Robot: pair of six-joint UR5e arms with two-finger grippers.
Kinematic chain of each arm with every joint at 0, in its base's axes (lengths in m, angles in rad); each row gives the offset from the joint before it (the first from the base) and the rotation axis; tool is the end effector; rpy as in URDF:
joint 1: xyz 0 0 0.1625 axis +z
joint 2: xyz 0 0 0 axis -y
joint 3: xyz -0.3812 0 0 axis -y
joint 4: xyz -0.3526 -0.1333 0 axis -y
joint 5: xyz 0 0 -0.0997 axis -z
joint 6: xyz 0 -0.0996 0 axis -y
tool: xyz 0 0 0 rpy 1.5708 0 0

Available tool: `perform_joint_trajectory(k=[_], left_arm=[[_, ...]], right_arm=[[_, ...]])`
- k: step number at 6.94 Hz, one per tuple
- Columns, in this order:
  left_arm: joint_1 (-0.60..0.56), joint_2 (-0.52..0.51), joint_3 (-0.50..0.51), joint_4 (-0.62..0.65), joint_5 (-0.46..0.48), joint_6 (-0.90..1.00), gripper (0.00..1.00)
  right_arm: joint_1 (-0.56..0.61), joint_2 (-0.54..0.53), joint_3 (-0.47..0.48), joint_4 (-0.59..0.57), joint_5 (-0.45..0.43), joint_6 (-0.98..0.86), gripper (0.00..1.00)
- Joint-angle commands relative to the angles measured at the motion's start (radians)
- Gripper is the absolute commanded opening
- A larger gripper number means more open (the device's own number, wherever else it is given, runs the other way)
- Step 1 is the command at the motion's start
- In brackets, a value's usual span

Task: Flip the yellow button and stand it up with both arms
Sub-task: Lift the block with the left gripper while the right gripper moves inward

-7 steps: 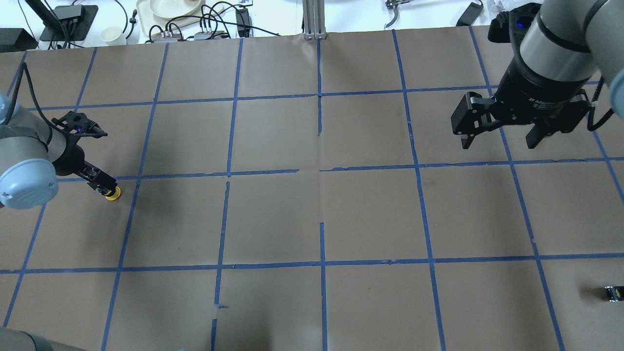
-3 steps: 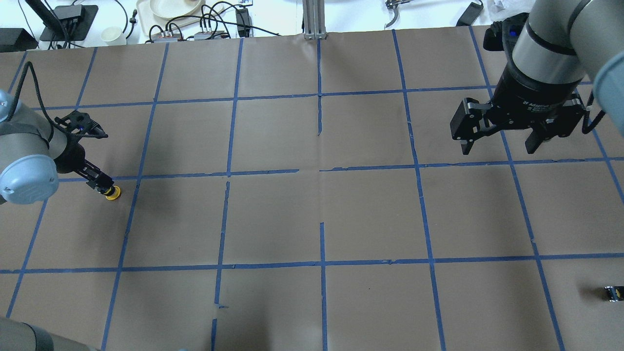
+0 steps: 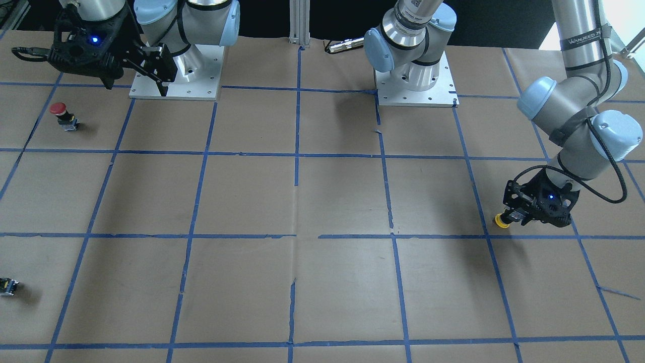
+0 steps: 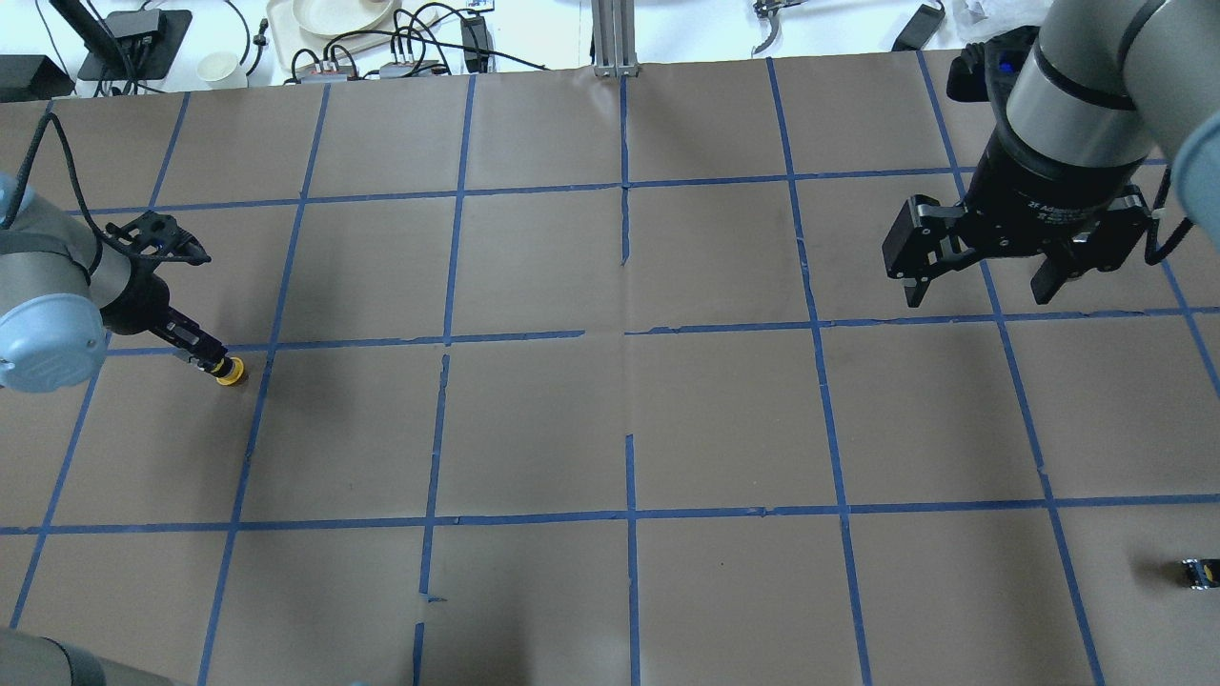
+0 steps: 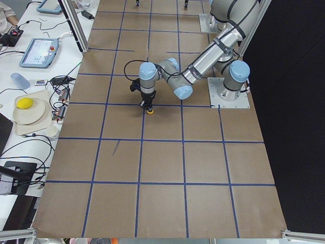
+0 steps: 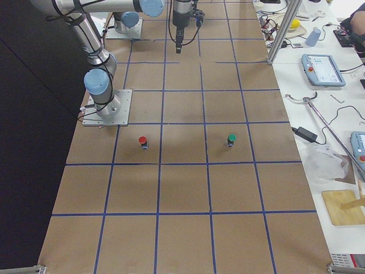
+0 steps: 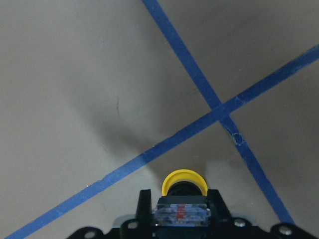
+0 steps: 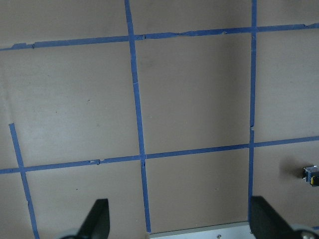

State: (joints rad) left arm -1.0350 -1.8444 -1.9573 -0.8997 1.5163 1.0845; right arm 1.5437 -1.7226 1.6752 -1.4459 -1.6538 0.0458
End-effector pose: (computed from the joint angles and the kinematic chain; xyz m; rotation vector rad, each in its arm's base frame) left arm 0.1270 -0.4855 0.2150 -0.8433 -2.9946 0.0732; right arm 0.1145 -0.3895 0.4493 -0.1064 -3.0538 -0.1173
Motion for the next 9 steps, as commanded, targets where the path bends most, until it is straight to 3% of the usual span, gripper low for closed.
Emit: perform_joint_trajectory(k=[1, 3, 4, 5, 7, 9], left_arm=[[-0.028, 0.046, 0.085, -0.264, -0.135, -0.143, 0.31], [-0.129, 0.109, 0.129, -0.503, -0.334, -0.336, 0.31], [-0.192, 0.131, 0.127, -0.522, -0.428, -0.509, 0.31], [-0.273, 0.151, 0.124, -0.525, -0.477, -0.576, 0.31], [-0.384, 0.175, 0.121, -0.542, -0.754, -0.856, 0.32], [-0.436, 0.256, 0.110, -0.542, -0.991, -1.039, 0.31]], right_arm=[[0.000, 0.000, 0.029, 0.009, -0.004, 0.008, 1.00], [-0.011, -0.003, 0.076, -0.005, -0.012, -0.003, 1.00], [-0.013, 0.000, 0.072, -0.005, 0.020, 0.009, 1.00], [-0.011, 0.001, 0.070, -0.022, 0.120, 0.035, 1.00], [-0.058, 0.001, 0.063, -0.047, 0.367, 0.321, 1.00], [-0.199, 0.000, 0.073, -0.031, 0.660, 0.450, 1.00]])
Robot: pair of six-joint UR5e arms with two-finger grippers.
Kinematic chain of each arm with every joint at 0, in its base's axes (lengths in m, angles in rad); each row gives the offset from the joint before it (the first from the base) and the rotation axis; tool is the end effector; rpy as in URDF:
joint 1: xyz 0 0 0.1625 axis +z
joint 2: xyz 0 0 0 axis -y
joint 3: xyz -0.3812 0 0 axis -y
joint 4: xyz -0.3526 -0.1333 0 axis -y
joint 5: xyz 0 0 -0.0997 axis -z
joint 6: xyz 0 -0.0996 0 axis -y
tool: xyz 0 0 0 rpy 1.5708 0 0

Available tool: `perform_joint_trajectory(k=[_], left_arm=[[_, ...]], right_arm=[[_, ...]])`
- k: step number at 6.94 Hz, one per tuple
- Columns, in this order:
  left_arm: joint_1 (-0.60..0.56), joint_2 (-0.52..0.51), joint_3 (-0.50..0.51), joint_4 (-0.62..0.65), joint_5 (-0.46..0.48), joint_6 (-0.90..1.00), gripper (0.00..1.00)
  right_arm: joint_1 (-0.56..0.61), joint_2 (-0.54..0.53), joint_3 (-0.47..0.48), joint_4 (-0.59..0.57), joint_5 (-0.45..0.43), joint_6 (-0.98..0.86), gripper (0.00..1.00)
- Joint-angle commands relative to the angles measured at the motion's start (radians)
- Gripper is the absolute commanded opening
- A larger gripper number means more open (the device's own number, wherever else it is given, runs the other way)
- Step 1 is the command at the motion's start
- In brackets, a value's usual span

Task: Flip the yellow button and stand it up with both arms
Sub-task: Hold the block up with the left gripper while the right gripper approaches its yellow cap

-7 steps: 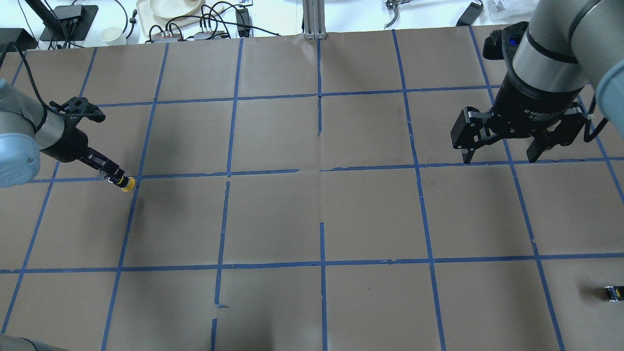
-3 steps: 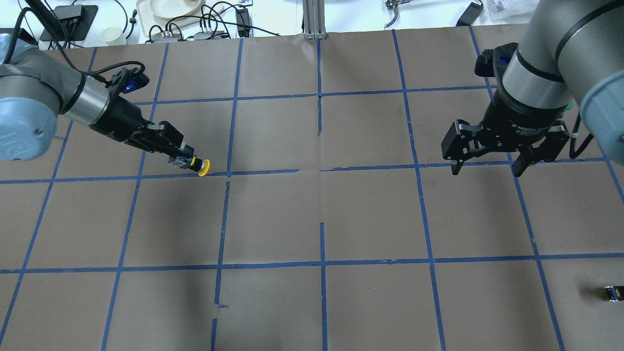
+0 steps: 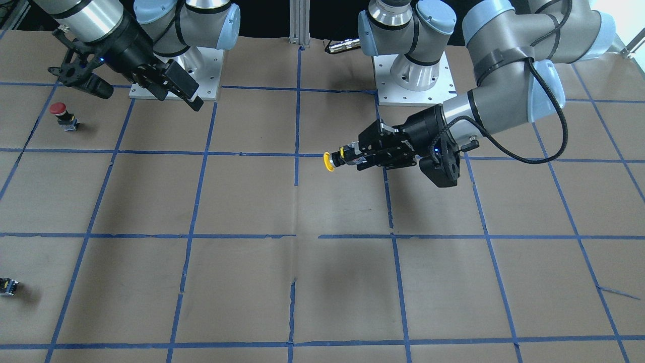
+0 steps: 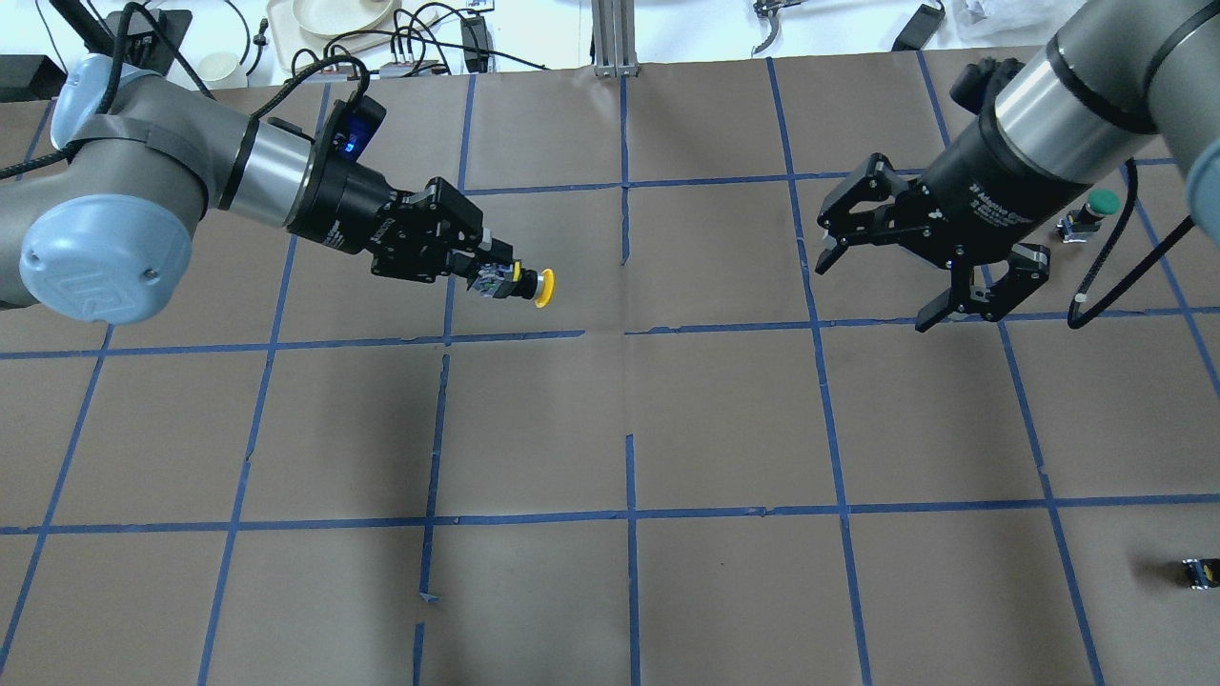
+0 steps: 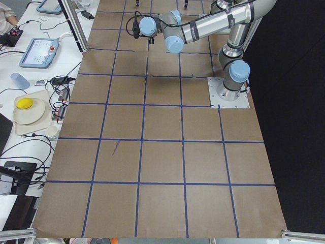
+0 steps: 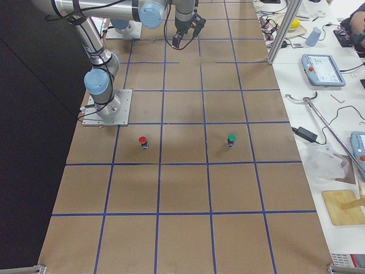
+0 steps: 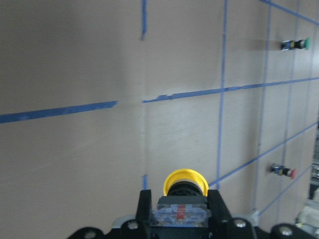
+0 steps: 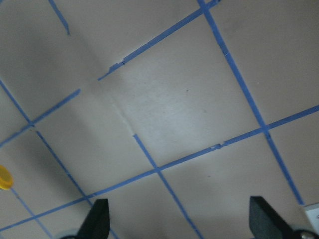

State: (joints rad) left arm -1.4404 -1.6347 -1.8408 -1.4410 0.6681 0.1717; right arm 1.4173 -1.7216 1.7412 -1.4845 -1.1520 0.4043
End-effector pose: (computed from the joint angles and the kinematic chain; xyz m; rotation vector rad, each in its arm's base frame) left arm -0.1521 -0.4663 0.3467 0.0644 -2.2224 -0.0629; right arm 0.1129 -0.4068 0.4314 0.7815 2.6172 0.2162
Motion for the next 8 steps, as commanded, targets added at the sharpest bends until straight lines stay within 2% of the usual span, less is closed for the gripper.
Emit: perform_joint_trajectory(k=[1, 2, 3, 5, 6, 8], left_arm=[[-0.041, 0.073, -0.020, -0.001, -0.224, -0.168, 0.29], [-0.041, 0.079, -0.052, 0.004, -0.345, -0.213, 0.26], [-0.048, 0.088, -0.079, 0.011, -0.361, -0.219, 0.25], [-0.093, 0.090, -0.084, 0.024, -0.451, -0.289, 0.18], [-0.100, 0.093, -0.087, 0.037, -0.456, -0.294, 0.18], [-0.100, 0.082, -0.086, 0.039, -0.466, -0.290, 0.18]], right_arm=[[-0.078, -0.001, 0.009, 0.006, 0.229, 0.184, 1.00], [-0.078, -0.001, 0.009, 0.006, 0.323, 0.276, 1.00], [-0.078, -0.001, 0.009, 0.004, 0.360, 0.313, 1.00], [-0.077, 0.001, 0.011, -0.002, 0.504, 0.367, 1.00], [-0.058, 0.001, 0.021, 0.006, 0.512, 0.363, 1.00], [0.008, 0.000, 0.073, -0.049, 0.514, 0.367, 1.00]])
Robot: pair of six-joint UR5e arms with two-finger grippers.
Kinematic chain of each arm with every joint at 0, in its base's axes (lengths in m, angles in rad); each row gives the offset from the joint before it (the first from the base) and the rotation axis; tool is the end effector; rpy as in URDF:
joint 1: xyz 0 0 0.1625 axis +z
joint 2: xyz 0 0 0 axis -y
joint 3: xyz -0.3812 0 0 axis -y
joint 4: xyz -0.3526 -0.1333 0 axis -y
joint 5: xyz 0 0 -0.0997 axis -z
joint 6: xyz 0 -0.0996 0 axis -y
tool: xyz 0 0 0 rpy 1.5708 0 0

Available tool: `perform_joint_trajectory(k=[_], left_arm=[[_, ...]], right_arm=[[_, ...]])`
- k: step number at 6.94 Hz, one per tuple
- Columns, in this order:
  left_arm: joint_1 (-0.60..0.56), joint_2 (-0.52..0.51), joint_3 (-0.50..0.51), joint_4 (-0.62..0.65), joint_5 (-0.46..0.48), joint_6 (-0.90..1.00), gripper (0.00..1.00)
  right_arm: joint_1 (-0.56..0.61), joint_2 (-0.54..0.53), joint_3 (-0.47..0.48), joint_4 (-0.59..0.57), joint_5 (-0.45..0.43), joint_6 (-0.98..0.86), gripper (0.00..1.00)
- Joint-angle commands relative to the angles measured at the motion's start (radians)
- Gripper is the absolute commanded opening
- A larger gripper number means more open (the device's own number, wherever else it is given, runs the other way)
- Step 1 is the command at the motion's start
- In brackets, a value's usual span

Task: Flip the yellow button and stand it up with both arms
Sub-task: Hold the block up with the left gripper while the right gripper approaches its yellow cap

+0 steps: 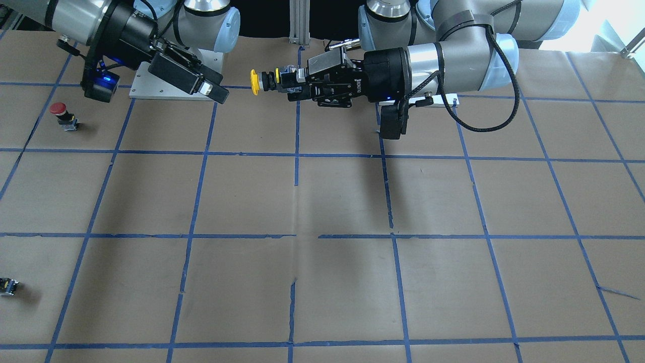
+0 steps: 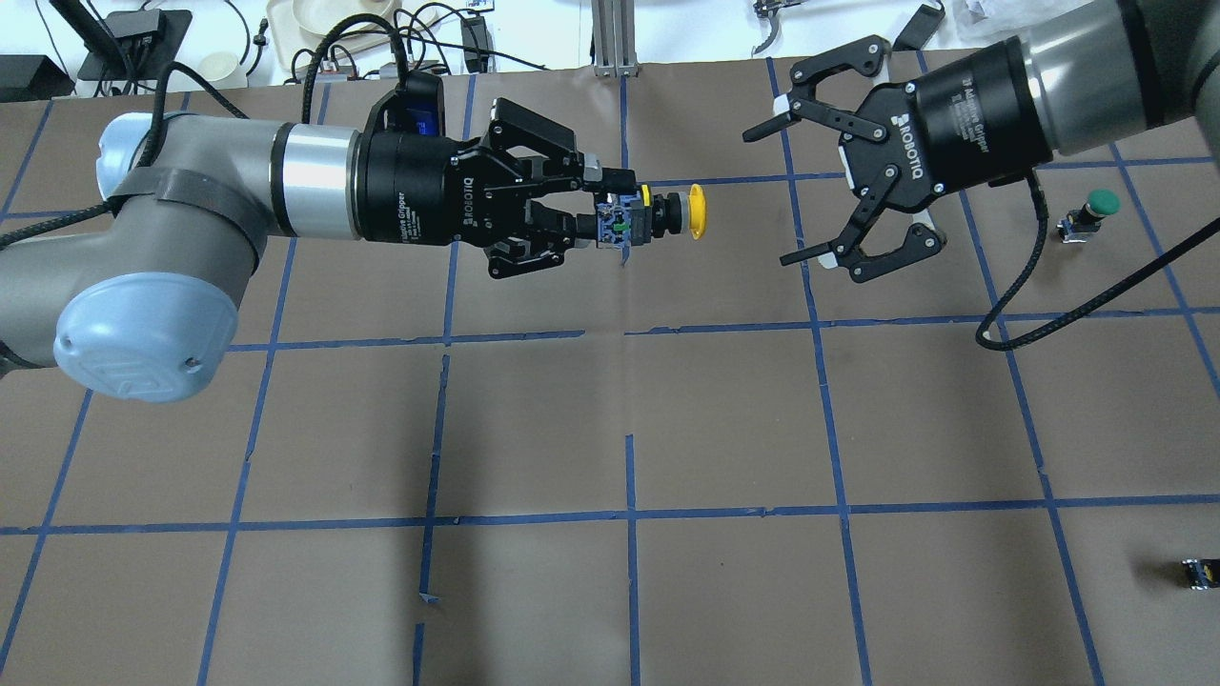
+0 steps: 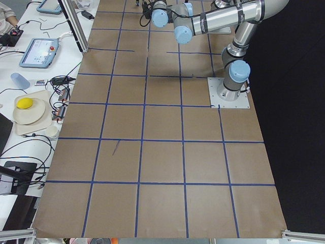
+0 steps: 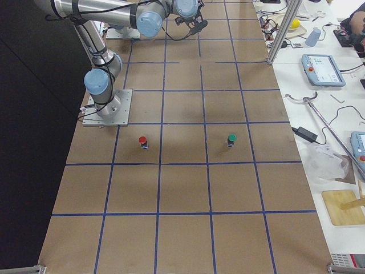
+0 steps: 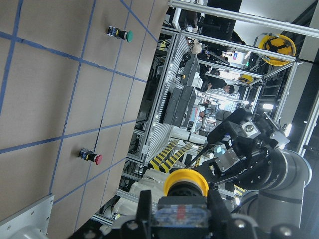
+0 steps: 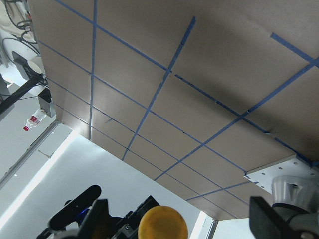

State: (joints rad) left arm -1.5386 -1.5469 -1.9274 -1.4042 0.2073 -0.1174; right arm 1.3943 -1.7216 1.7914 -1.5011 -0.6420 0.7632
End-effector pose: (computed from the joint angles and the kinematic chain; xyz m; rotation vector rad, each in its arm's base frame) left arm -0.2172 -0.4263 0.3917 0.2524 -1.7620 -0.2091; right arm 0.1422 -0.4163 0.4419 1.0871 1.9672 0.4756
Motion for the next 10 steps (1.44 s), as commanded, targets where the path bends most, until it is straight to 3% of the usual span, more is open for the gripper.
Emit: perform_joint_trajectory(k=[1, 4, 6, 10], left_arm=[[-0.005, -0.004, -0.001, 0.002, -0.006, -0.002, 0.18], [-0.005, -0.007, -0.001, 0.002, -0.005, -0.002, 0.18], [-0.005, -0.009, -0.001, 0.002, -0.005, 0.001, 0.18], [-0.005, -0.009, -0.001, 0.002, -0.003, 0.001, 0.18]], right_arm=[[0.034, -0.001, 0.025, -0.042, 0.005, 0.010, 1.00], [0.086, -0.006, 0.023, -0.044, 0.008, 0.008, 1.00], [0.086, -0.012, 0.020, -0.042, 0.069, 0.025, 0.99], [0.074, -0.001, 0.022, -0.050, 0.076, 0.025, 0.86]])
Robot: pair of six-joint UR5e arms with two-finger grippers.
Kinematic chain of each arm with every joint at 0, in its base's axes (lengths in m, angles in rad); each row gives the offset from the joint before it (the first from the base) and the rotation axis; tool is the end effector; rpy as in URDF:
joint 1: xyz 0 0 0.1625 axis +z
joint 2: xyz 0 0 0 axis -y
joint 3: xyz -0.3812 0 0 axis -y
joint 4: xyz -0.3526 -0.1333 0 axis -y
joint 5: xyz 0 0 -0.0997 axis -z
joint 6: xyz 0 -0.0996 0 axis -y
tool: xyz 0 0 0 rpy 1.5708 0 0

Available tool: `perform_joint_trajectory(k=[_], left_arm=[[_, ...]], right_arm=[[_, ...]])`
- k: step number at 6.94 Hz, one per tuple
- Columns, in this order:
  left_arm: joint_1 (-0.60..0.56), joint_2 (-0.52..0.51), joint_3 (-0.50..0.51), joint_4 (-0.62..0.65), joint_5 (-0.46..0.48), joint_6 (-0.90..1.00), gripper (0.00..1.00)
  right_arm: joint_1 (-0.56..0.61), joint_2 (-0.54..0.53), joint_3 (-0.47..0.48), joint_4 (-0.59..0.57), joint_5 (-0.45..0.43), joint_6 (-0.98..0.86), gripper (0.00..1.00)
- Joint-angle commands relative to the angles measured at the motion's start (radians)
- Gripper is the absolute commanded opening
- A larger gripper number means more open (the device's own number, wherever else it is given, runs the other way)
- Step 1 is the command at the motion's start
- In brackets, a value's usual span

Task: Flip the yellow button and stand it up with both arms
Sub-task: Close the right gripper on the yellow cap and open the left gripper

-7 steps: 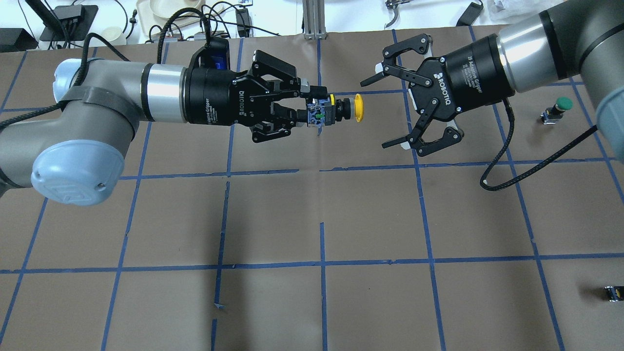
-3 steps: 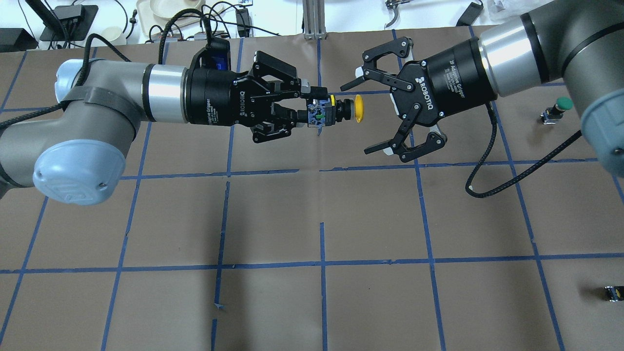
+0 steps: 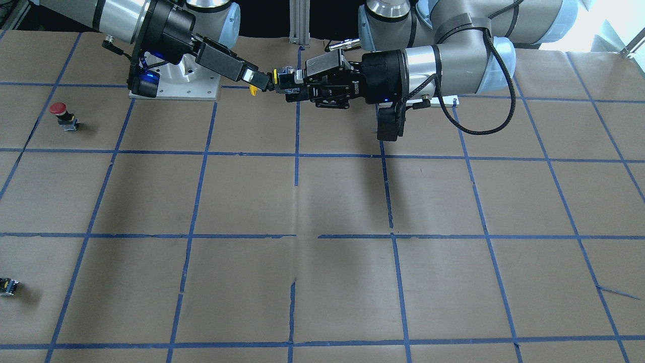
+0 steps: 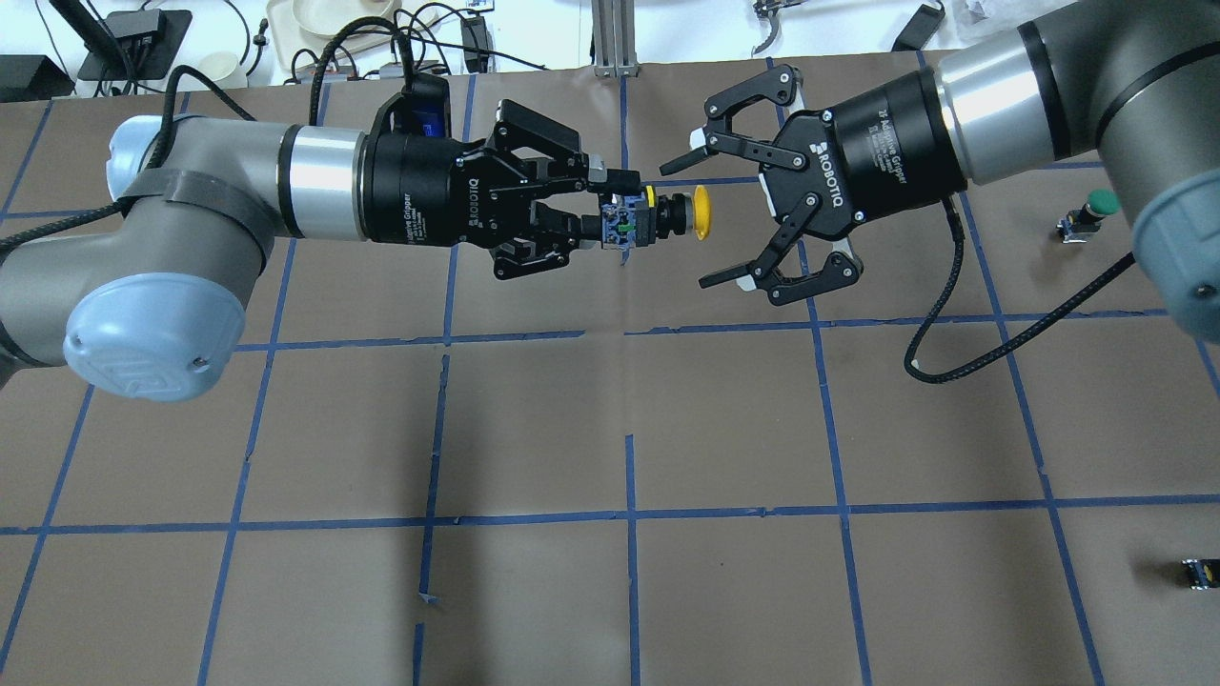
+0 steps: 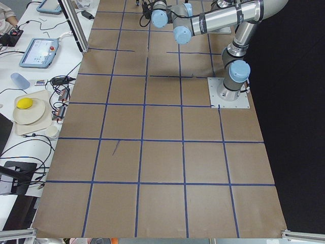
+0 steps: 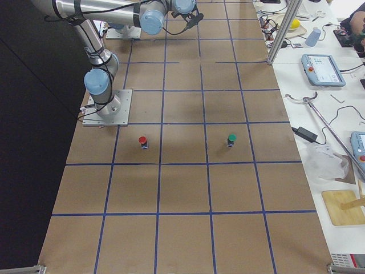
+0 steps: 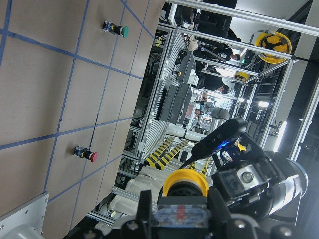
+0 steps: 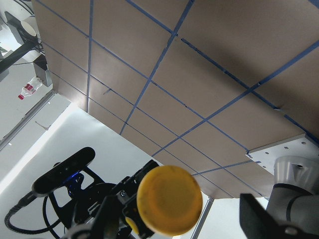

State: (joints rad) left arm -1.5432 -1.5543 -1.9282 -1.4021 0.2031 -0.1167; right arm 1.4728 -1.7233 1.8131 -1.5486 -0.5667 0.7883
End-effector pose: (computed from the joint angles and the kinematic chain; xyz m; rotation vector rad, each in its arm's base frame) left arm -0.2192 -0.4270 0.3889 0.2520 -1.7580 -0.2171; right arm 0.1785 -0.4058 0.4434 0.9946 1.9391 0.5195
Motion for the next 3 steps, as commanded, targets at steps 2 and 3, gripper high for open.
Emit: perform_joint_trajectory(k=[2, 3], left_arm=[[-0.002, 0.000, 0.000, 0.000, 0.001, 0.000, 0.18], [-0.002, 0.000, 0.000, -0.002, 0.001, 0.002, 0.18]], right_arm=[[-0.005, 0.001, 0.000, 0.004, -0.002, 0.009, 0.59], [-0.005, 0.001, 0.000, -0.001, -0.002, 0.034, 0.43]])
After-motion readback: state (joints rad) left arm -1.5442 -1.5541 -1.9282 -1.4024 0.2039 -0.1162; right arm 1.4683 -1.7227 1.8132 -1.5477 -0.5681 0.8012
